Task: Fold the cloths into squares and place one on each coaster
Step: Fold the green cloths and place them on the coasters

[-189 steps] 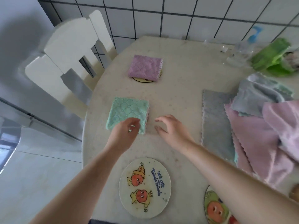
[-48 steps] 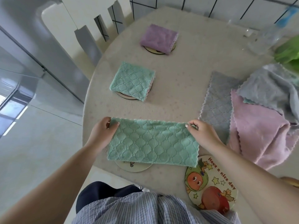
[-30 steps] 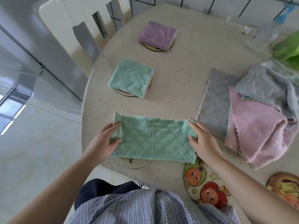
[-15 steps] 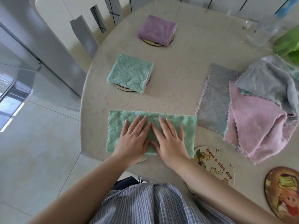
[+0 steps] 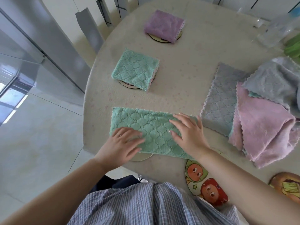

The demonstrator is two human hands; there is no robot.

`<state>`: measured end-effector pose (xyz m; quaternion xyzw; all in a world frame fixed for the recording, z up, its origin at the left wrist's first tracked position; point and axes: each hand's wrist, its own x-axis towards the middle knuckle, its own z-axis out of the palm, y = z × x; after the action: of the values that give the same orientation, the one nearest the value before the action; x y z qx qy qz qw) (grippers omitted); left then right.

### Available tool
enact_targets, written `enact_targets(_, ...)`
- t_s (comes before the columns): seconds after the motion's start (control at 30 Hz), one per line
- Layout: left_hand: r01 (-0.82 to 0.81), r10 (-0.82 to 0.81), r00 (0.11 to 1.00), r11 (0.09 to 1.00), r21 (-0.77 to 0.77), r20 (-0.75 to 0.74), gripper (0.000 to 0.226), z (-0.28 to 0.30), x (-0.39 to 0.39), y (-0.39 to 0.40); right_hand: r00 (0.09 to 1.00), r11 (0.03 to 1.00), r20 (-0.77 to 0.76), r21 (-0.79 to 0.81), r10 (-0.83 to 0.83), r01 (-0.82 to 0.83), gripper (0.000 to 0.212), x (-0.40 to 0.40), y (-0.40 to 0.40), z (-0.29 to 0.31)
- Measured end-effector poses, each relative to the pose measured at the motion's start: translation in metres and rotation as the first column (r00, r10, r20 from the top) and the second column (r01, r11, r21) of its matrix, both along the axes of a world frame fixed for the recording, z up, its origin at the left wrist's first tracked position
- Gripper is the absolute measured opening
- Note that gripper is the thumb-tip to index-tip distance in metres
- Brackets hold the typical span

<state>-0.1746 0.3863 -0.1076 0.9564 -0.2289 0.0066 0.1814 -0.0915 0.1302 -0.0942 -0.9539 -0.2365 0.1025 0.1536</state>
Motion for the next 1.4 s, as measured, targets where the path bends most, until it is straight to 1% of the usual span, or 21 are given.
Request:
enact_targets(0.07, 0.052, -0.052, 0.999, 0.997, -0.062, -0.008, 0.016, 0.001, -0.004, -0.018, 0.999, 0.995, -0.043, 0.102, -0.012, 0.016, 0.033, 0.020, 0.025, 0.004)
enact_targets(0.13, 0.025, -0.029, 0.998, 0.997, -0.078, -0.051, 0.015, 0.000, -0.006, -0.029, 0.995, 0.994, -0.104, 0.103, -0.014, 0.025, 0.030, 0.037, 0.046, 0.006)
enact_targets(0.33, -0.106, 0.096, 0.991, 0.989, -0.104, -0.095, 0.015, -0.005, -0.009, -0.039, 0.978, 0.994, -0.204, -0.110, -0.051, 0.029, 0.019, 0.068, 0.071, 0.005)
enact_targets(0.4, -0.133, 0.122, 0.988, 0.984, -0.120, -0.098, 0.014, -0.005, -0.010, -0.041, 0.971, 0.988, -0.233, -0.155, -0.050, 0.014, 0.017, 0.071, 0.073, 0.005)
enact_targets(0.47, -0.155, 0.142, 0.985, 0.979, -0.133, -0.101, 0.012, -0.003, -0.009, -0.043, 0.969, 0.987, -0.248, -0.161, -0.020, -0.020, 0.017, 0.071, 0.073, 0.005)
enact_targets(0.53, -0.155, 0.143, 0.985, 0.978, -0.137, -0.095, 0.012, 0.001, -0.008, -0.044, 0.967, 0.994, -0.256, -0.102, 0.017, -0.045, 0.016, 0.070, 0.070, 0.008)
enact_targets(0.63, -0.172, 0.163, 0.984, 0.973, -0.152, -0.068, 0.008, 0.013, -0.010, -0.041, 0.946, 0.997, -0.320, 0.066, 0.046, -0.026, 0.010, 0.067, 0.058, 0.026)
enact_targets(0.77, -0.264, 0.266, 0.964, 0.934, -0.241, -0.023, 0.007, 0.035, -0.014, -0.033, 0.931, 0.963, -0.365, 0.249, -0.006, 0.104, 0.009, 0.057, 0.034, 0.058)
enact_targets(0.83, -0.340, 0.340, 0.938, 0.867, -0.366, -0.066, 0.007, 0.044, -0.016, -0.031, 0.921, 0.932, -0.385, 0.307, -0.064, 0.192, 0.009, 0.049, 0.022, 0.070)
enact_targets(0.9, -0.441, 0.407, 0.895, 0.747, -0.498, -0.182, 0.013, 0.049, -0.017, -0.034, 0.885, 0.892, -0.455, 0.353, -0.101, 0.284, 0.007, 0.038, 0.012, 0.078)
enact_targets(0.93, -0.506, 0.425, 0.862, 0.671, -0.543, -0.277, 0.020, 0.051, -0.016, -0.038, 0.861, 0.873, -0.496, 0.365, -0.111, 0.323, 0.007, 0.031, 0.008, 0.080)
enact_targets(0.97, -0.590, 0.421, 0.807, 0.567, -0.575, -0.413, 0.025, 0.051, -0.013, -0.043, 0.837, 0.857, -0.536, 0.372, -0.115, 0.356, 0.009, 0.022, 0.004, 0.081)
enact_targets(1.03, -0.736, 0.305, 0.677, 0.294, -0.610, -0.670, 0.025, 0.054, -0.007, -0.053, 0.794, 0.828, -0.596, 0.381, -0.120, 0.412, 0.021, 0.004, -0.003, 0.080)
enact_targets(1.07, -0.774, 0.211, 0.634, 0.186, -0.606, -0.744, 0.022, 0.054, -0.005, -0.057, 0.780, 0.822, -0.613, 0.375, -0.127, 0.429, 0.028, -0.003, -0.006, 0.080)
enact_targets(1.1, -0.787, 0.134, 0.615, 0.152, -0.597, -0.777, 0.019, 0.055, -0.004, -0.059, 0.769, 0.823, -0.625, 0.359, -0.138, 0.439, 0.035, -0.011, -0.009, 0.082)
enact_targets(1.13, -0.780, 0.085, 0.619, 0.185, -0.599, -0.780, 0.016, 0.056, -0.003, -0.061, 0.762, 0.829, -0.632, 0.347, -0.140, 0.439, 0.039, -0.018, -0.012, 0.084)
enact_targets(1.17, -0.748, 0.065, 0.643, 0.263, -0.609, -0.763, 0.017, 0.057, -0.003, -0.063, 0.769, 0.836, -0.626, 0.347, -0.130, 0.424, 0.042, -0.023, -0.016, 0.087)
enact_targets(1.23, -0.615, 0.066, 0.745, 0.454, -0.645, -0.664, 0.037, 0.062, 0.003, -0.064, 0.821, 0.841, -0.561, 0.390, -0.106, 0.375, 0.048, -0.031, -0.022, 0.092)
enact_targets(1.27, -0.538, 0.067, 0.801, 0.517, -0.666, -0.595, 0.045, 0.066, 0.007, -0.064, 0.850, 0.827, -0.517, 0.429, -0.105, 0.364, 0.052, -0.033, -0.025, 0.093)
enact_targets(1.33, -0.440, 0.074, 0.867, 0.577, -0.688, -0.493, 0.051, 0.073, 0.019, -0.064, 0.880, 0.786, -0.460, 0.496, -0.123, 0.369, 0.059, -0.034, -0.029, 0.091)
enact_targets(1.4, -0.426, 0.084, 0.870, 0.626, -0.653, -0.487, 0.051, 0.068, 0.031, -0.061, 0.889, 0.761, -0.431, 0.520, -0.157, 0.386, 0.063, -0.036, -0.030, 0.083)
